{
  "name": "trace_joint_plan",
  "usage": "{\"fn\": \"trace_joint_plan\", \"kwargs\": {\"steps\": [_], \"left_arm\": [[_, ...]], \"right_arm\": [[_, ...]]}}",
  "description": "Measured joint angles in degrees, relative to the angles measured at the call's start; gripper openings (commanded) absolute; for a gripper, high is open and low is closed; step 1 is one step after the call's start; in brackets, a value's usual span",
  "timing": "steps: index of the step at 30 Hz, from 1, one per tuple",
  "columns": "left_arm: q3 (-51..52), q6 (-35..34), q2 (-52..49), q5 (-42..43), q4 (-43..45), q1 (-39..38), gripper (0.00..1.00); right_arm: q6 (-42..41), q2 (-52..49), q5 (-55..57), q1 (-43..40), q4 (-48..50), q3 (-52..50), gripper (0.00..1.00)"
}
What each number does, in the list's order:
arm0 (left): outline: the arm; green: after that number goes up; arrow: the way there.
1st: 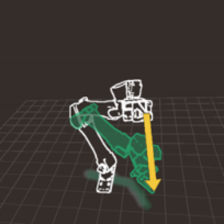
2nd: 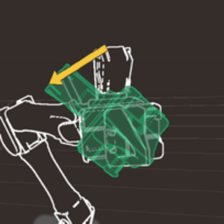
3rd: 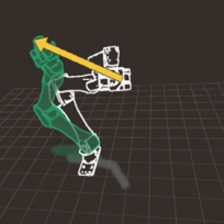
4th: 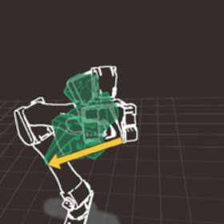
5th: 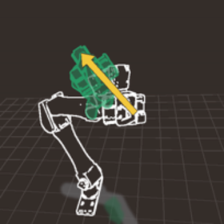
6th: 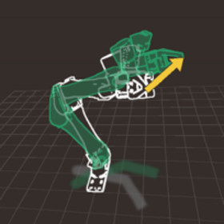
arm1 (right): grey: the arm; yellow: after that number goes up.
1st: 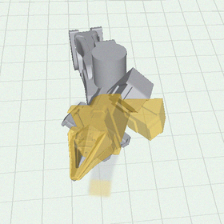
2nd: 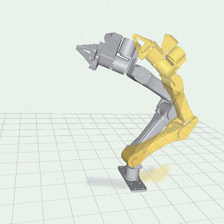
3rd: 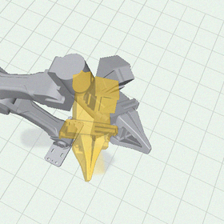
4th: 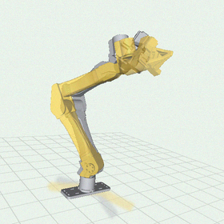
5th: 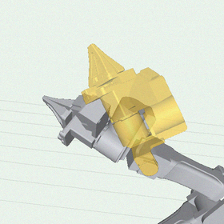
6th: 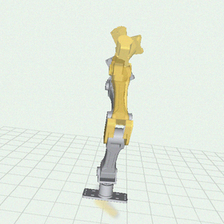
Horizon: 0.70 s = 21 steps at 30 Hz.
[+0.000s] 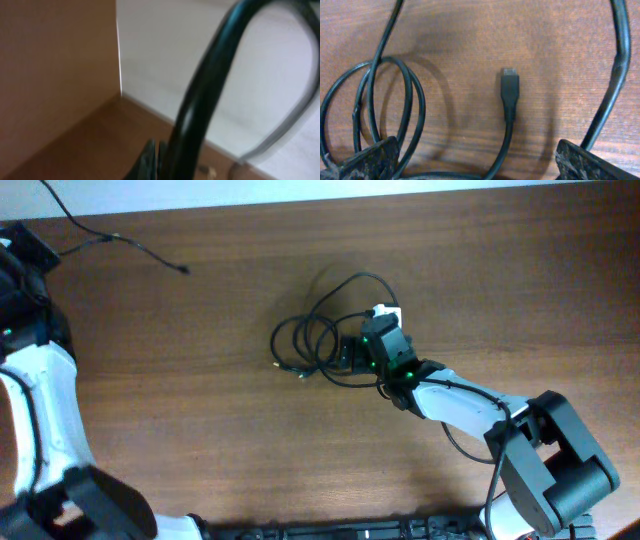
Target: Untangle cables
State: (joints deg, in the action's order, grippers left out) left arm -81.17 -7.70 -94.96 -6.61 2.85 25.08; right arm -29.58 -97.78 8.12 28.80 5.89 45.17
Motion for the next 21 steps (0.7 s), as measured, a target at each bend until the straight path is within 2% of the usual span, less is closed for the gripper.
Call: {"fn": "trace_joint_plan", "kwargs": {"steps": [2,4,6,8,9,10,11,12,14,15,17,19,20,21], "left_arm": [[-0.07,-0.42,-7.72,-2.64,7.39,2.8,0.0],[-0.17,-2.95,-14.8,-9.05,12.96,4.96,0.0],[-0.37,-6.1,-23.21,-11.63,10.69,8.11,0.0],[-0.37,-8.07,-30.25,-10.14,7.8,9.81,0.02],[-0.37,-8.44,-32.0,-9.46,7.37,9.81,0.51],[-0.37,-8.61,-32.2,-9.22,7.37,9.7,0.94],[-0.37,-8.9,-32.2,-8.87,7.32,9.75,0.99],[-0.44,-8.87,-32.22,-8.81,6.08,9.77,0.99],[-6.32,-9.25,-32.3,-7.56,-6.97,9.77,0.99],[-11.63,-9.25,-32.52,-6.86,-16.04,9.77,0.99],[-26.82,-9.27,-32.35,-5.79,-27.54,9.77,0.99],[-36.63,-9.29,-30.03,-3.93,-39.04,9.77,0.99],[-38.62,-9.27,-28.17,-1.36,-41.88,9.68,0.99],[-39.76,-9.27,-25.03,4.13,-46.95,9.44,0.88]], "right_arm": [[-0.02,0.0,0.0,0.0,0.33,0.0,0.99],[-0.02,0.0,-0.02,0.0,0.61,0.0,0.98],[0.0,0.0,-0.02,0.0,1.07,0.0,0.98],[0.02,0.0,-0.02,0.0,1.16,0.0,0.98],[0.0,0.0,-0.02,0.0,1.18,0.0,0.98],[-0.04,0.0,-0.02,0.0,1.18,0.0,0.98],[0.02,0.0,-0.02,0.0,1.18,0.0,0.98],[0.02,0.0,-0.02,0.0,1.18,0.0,0.98],[0.0,0.0,-0.02,0.0,1.18,0.0,0.98],[0.0,0.0,-0.02,0.0,1.2,0.0,0.99],[-0.02,0.0,-0.02,0.0,1.18,0.0,0.98],[-0.02,0.0,-0.04,0.0,1.22,0.0,0.98],[0.0,0.0,-0.02,0.0,1.25,0.0,0.98],[0.02,0.0,-0.02,0.0,1.33,0.0,0.98]]}}
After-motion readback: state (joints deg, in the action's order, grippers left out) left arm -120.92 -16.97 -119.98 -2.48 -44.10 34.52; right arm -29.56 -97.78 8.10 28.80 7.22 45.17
